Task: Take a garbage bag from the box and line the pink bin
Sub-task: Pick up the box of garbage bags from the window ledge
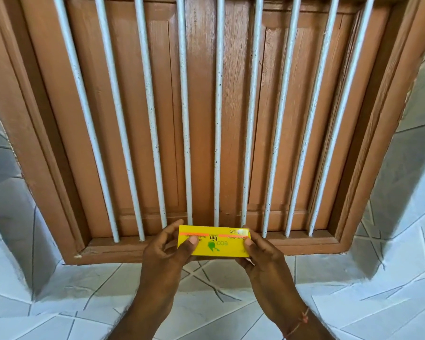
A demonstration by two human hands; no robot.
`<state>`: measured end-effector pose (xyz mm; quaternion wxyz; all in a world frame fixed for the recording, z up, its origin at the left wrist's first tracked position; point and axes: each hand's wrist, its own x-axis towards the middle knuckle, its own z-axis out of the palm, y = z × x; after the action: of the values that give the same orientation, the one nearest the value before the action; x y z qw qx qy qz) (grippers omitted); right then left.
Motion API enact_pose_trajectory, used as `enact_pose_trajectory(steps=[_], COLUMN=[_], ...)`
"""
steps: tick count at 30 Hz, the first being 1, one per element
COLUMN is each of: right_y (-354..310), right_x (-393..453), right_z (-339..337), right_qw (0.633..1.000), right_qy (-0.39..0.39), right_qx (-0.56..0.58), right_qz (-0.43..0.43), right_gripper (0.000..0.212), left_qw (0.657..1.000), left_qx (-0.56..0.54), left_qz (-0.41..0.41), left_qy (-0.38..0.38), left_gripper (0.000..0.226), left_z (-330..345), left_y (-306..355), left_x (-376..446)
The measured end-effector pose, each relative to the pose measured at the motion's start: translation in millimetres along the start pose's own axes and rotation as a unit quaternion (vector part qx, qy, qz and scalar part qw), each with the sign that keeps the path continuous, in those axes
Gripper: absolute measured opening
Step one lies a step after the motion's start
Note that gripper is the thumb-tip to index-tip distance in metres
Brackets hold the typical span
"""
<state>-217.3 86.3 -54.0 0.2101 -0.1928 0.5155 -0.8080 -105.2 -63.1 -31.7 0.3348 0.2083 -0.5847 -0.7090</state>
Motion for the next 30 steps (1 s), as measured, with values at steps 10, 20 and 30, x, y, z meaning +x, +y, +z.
enact_pose_trajectory(steps=[10, 20, 30], right_y=[1, 17, 14], right_x=[11, -1, -7], right_z=[-3, 16, -10], right_qw=[0.971, 0.919, 0.885], right_qy=[0.091, 0.093, 0.124], right_qx=[0.205, 0.316, 0.389], right_qz=[0.087, 0.218, 0.224], right_gripper=[0.024, 0.031, 0.058], left_qw=[1.000, 0.829, 0.875], left_qx=[0.003, 0.470, 0.381], left_qz=[0.001, 0.282, 0.297], left_qy=[0.006, -0.114, -0.020], left_gripper=[0.045, 0.053, 0.040], left_z=[6, 55, 29], left_y=[19, 80, 119], left_x=[-3, -25, 12])
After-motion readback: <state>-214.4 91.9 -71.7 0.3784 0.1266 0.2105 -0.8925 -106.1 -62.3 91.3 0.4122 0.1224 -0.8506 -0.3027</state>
